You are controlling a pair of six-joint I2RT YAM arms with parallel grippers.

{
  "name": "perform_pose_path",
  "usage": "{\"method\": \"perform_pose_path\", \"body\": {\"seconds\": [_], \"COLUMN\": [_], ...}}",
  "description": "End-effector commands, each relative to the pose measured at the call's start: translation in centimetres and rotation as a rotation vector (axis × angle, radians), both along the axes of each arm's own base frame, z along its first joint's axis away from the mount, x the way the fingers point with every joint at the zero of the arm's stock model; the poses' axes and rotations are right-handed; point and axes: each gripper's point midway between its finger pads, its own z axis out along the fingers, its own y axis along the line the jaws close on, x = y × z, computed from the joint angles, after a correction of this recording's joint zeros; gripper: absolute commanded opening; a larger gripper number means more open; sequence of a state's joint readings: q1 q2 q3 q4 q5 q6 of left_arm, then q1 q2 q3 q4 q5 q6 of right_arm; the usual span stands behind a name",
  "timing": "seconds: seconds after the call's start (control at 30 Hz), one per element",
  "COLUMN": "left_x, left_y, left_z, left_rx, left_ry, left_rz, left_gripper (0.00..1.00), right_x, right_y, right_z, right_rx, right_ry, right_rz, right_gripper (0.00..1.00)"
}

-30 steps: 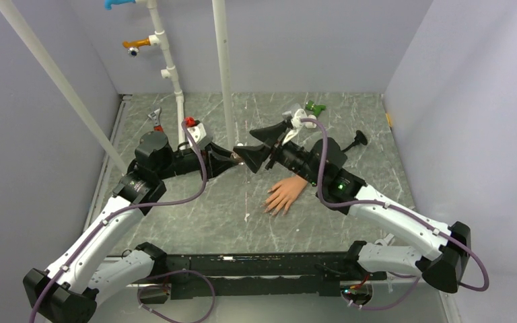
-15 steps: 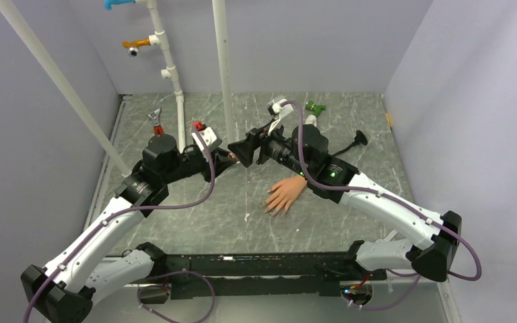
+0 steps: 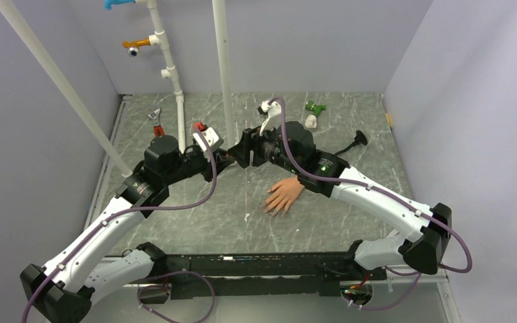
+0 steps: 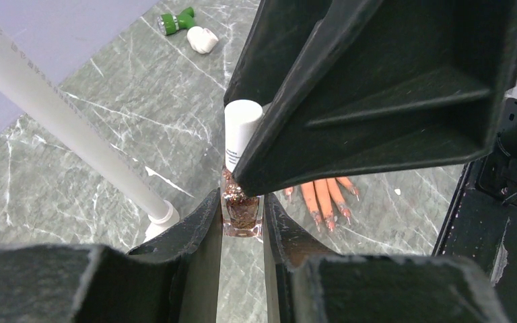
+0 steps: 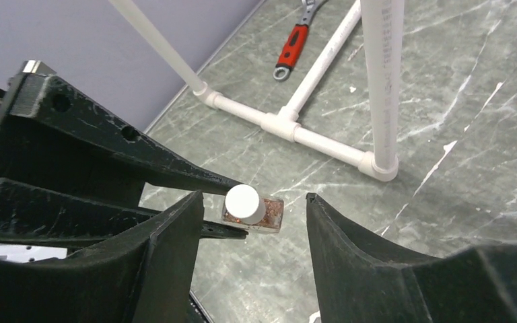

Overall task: Paint the nails
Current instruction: Unscrew the nail polish bottle.

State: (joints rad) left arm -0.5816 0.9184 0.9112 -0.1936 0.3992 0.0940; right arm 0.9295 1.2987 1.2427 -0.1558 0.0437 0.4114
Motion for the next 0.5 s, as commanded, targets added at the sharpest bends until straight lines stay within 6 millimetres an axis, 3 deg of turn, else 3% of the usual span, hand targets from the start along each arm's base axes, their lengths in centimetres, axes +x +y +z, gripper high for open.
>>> {"method": "perform_pose_path", "body": {"seconds": [0.0,0.47], "left_x": [-0.04,0.00], "left_y": [0.03,-0.13], "left_z": [3.25,3.04], "left_rx": [-0.036,-0.025], "left_ry": [-0.089,-0.080], "left_rz": [0.005,0.001], "left_gripper": [0.00,0.00], "right_x": [0.22,0.55], "right_y": [0.51,0.94], "right_z": [2.36,1.92], "right_rx": [0.055,0.064], "right_ry": [-0.011,-0.012], "right_rz": [-0.011,-0.013], "right_gripper": [0.59,0.29]}}
